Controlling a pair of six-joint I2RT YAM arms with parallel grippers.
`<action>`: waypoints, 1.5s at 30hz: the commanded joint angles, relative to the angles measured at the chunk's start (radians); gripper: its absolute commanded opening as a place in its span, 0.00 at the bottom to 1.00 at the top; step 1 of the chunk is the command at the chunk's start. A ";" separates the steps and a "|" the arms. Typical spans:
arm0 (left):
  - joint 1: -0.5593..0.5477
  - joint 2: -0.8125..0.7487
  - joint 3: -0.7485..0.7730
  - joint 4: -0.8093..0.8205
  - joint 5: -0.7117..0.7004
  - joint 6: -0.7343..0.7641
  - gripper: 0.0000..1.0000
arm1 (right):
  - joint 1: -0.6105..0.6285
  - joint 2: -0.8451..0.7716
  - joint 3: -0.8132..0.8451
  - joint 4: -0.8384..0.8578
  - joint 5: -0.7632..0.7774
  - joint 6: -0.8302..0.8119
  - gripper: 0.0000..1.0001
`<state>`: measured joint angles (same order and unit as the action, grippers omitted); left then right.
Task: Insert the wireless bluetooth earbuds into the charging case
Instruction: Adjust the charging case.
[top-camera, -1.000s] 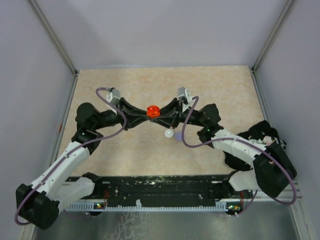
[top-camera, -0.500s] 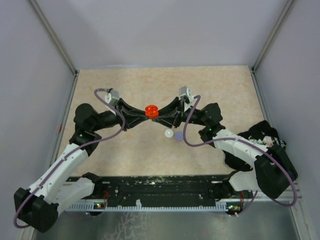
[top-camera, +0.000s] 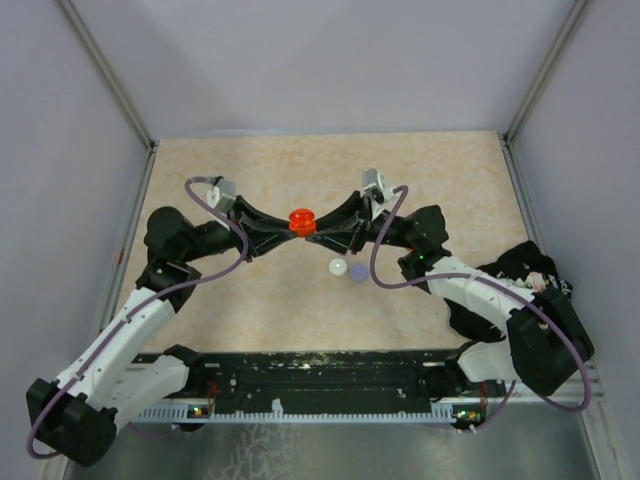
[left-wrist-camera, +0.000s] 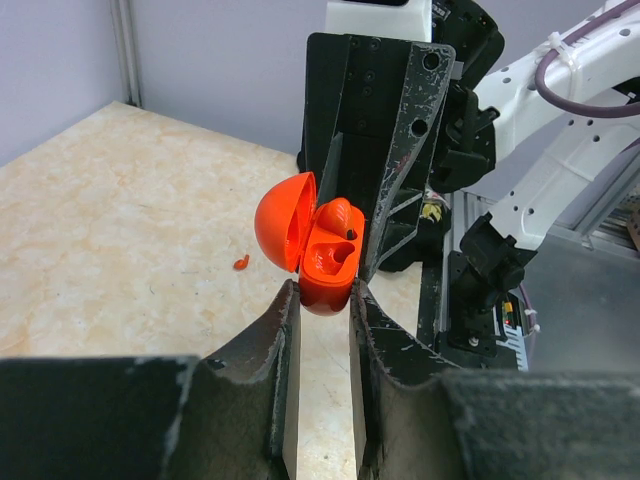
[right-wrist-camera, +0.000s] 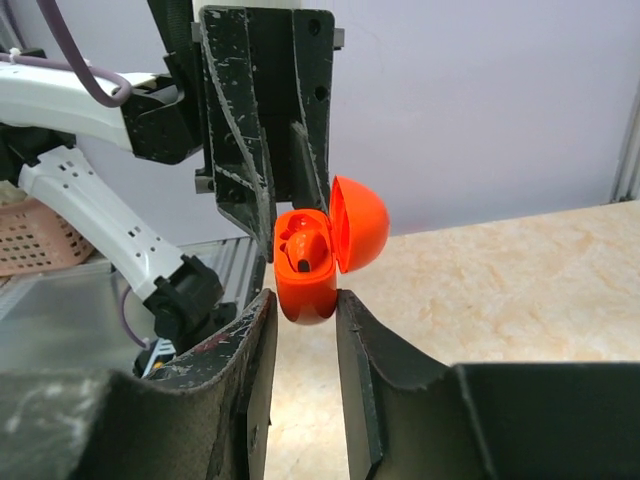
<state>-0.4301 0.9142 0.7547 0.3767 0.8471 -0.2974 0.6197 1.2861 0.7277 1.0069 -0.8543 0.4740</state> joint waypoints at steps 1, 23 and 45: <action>0.004 0.006 0.030 0.019 0.025 -0.005 0.00 | -0.004 0.021 0.061 0.137 -0.051 0.081 0.31; 0.004 0.010 -0.004 0.110 0.014 -0.099 0.48 | 0.012 0.051 0.065 0.232 -0.035 0.125 0.00; 0.004 0.011 -0.096 0.393 -0.011 -0.302 0.48 | 0.048 0.068 0.035 0.303 0.055 0.126 0.00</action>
<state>-0.4297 0.9207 0.6621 0.6682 0.8204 -0.5541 0.6552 1.3533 0.7425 1.2430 -0.8127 0.5953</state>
